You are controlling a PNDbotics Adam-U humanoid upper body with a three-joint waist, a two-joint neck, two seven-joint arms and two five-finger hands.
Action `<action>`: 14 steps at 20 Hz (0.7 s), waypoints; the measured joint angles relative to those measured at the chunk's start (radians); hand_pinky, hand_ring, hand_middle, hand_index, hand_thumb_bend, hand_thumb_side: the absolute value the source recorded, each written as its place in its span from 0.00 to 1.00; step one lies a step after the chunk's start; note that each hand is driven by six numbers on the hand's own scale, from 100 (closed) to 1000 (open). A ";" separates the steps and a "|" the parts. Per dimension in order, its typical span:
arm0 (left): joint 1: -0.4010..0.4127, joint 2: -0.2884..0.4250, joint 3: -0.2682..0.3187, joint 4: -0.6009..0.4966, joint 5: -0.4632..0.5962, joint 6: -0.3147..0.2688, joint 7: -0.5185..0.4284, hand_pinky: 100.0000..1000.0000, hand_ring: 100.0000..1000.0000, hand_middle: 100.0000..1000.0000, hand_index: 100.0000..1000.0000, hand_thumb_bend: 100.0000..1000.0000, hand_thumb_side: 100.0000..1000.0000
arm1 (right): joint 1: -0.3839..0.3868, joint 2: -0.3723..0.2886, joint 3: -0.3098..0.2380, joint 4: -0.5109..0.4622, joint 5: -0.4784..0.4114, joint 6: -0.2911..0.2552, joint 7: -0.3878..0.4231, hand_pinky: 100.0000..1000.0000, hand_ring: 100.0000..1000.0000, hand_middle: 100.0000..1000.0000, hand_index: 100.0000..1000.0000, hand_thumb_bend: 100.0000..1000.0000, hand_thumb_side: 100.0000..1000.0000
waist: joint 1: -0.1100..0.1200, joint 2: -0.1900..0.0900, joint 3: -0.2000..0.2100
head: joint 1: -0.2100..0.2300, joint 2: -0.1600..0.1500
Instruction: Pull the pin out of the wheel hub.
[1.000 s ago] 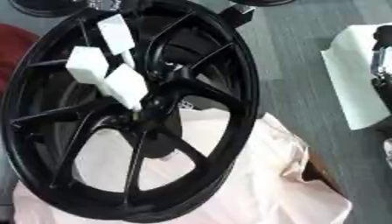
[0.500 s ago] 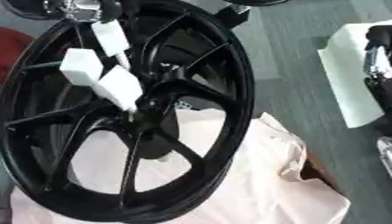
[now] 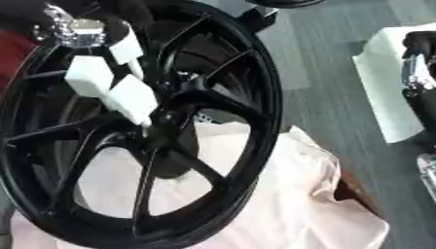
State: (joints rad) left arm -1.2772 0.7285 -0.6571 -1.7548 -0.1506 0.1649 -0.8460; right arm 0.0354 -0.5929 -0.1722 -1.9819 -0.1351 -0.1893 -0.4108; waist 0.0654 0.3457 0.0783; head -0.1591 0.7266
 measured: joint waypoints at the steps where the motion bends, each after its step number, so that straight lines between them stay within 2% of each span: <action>1: 0.012 0.014 0.005 -0.018 0.001 0.000 0.001 0.84 0.80 0.80 0.92 0.00 0.93 | 0.000 0.000 0.000 0.000 0.000 0.000 0.000 0.83 0.74 0.64 0.64 0.00 0.43 | 0.000 0.000 0.001 | -0.002 0.000; 8: 0.115 0.126 0.062 -0.148 0.006 -0.014 -0.036 0.85 0.82 0.81 0.92 0.00 0.89 | -0.003 0.003 0.000 0.000 0.001 0.000 0.001 0.83 0.74 0.64 0.64 0.00 0.43 | 0.000 0.006 0.003 | -0.004 0.000; 14: 0.179 0.181 0.092 -0.200 0.006 -0.019 -0.057 0.87 0.84 0.82 0.92 0.00 0.86 | -0.008 0.007 0.000 0.000 0.001 0.000 0.001 0.83 0.74 0.64 0.64 0.00 0.44 | 0.000 0.008 0.000 | -0.003 0.000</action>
State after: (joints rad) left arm -1.0984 0.9096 -0.5648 -1.9550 -0.1448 0.1460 -0.9027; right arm 0.0276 -0.5858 -0.1718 -1.9819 -0.1337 -0.1896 -0.4095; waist 0.0651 0.3534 0.0780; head -0.1624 0.7263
